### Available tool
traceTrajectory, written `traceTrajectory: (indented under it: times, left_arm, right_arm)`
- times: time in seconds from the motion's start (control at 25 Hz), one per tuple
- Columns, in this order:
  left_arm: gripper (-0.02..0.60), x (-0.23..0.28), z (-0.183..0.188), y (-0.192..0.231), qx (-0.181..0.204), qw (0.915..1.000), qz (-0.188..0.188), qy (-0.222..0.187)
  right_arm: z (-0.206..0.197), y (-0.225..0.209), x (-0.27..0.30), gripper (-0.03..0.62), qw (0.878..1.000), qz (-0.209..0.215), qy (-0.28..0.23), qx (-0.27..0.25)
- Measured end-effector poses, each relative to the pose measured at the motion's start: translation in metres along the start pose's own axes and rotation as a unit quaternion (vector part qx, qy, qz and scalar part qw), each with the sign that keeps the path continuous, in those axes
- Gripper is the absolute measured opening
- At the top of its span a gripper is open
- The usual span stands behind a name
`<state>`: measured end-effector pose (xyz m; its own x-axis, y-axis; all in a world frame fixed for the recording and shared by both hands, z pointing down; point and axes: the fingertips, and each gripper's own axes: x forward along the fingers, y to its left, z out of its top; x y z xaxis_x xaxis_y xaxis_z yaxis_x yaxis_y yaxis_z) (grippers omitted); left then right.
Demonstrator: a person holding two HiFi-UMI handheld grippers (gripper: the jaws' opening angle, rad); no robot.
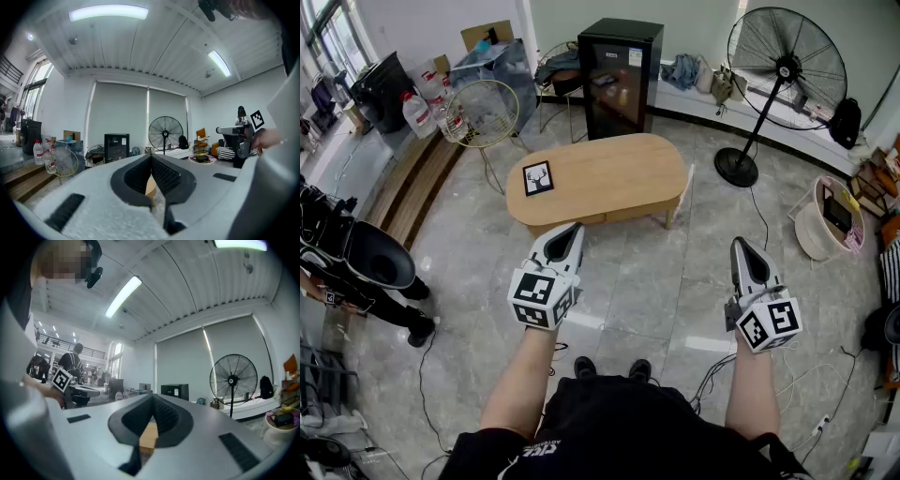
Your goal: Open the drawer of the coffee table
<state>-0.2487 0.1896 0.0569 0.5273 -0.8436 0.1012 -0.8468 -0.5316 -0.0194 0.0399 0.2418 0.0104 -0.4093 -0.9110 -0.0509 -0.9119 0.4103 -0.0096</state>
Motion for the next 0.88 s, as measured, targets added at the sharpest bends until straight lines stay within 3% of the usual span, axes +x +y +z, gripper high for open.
traceTrajectory:
  times: [0.4, 0.88]
  left_arm:
    - [0.009, 0.015, -0.001, -0.038, 0.004, 0.9998, -0.016, 0.012]
    - [0.009, 0.038, -0.026, -0.099, -0.004, 0.9979, -0.045, 0.047]
  right_arm:
    - [-0.002, -0.024, -0.025, 0.002, 1.0, 0.008, -0.005, 0.008]
    - [-0.03, -0.087, -0.083, 0.003, 0.999, -0.017, 0.023, 0.015]
